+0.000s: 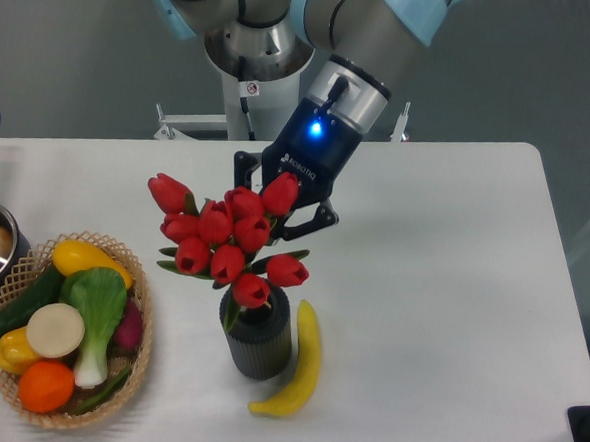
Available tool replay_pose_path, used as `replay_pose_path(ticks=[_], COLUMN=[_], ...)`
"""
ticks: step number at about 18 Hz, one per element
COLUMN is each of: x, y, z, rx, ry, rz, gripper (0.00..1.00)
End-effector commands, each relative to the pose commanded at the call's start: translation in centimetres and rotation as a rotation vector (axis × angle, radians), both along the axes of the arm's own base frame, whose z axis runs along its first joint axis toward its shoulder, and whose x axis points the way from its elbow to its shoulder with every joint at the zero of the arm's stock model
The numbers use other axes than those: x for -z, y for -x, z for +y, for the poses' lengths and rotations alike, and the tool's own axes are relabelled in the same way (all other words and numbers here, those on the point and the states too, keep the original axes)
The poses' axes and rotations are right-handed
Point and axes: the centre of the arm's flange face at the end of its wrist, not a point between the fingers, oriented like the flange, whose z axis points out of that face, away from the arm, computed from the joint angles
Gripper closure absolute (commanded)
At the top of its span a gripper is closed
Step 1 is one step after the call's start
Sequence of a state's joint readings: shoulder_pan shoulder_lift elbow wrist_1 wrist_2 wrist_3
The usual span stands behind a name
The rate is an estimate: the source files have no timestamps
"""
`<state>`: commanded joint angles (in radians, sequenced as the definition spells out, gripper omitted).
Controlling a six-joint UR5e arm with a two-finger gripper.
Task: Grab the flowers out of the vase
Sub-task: 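Lift the gripped tulips straight up out of the grey vase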
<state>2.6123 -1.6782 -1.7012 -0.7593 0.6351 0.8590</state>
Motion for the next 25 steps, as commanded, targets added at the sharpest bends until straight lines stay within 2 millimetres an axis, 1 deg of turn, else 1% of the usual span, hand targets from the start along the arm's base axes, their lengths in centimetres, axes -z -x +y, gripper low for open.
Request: replay_pose_path(ticks=[5,10,12,15,16,18,20,21,23,25], x=[-1.8,-5.7,-6.4,-6.8,-6.6,-5.4,-3.2,-1.4,1.5,2.4], y=[2.3,3.2,4.2,4.1,4.2,4.8,5.8,6.1,6.7,7.5], z=[-1.8,-2.6,-3.8,-4.3,-4.5,-5.0,-5.5,-5.8,-6.2,-6.9], rx=[-0.05,-0.083,-0.135,-0.159,-0.177,-0.233,-0.294,-0.306,-0.3,-0.314], ry=[-0.012,-0.031,-0.005,0.018,0.044,0.137,0.258,0.307,0.386,0.413], rz=[0.043,0.115,0.145,0.166,0.179,0.197,0.207,0.212,0.234,0.223], gripper=[1.0,1.0,1.0,1.0,1.0,1.0,1.0,1.0,1.0,1.0])
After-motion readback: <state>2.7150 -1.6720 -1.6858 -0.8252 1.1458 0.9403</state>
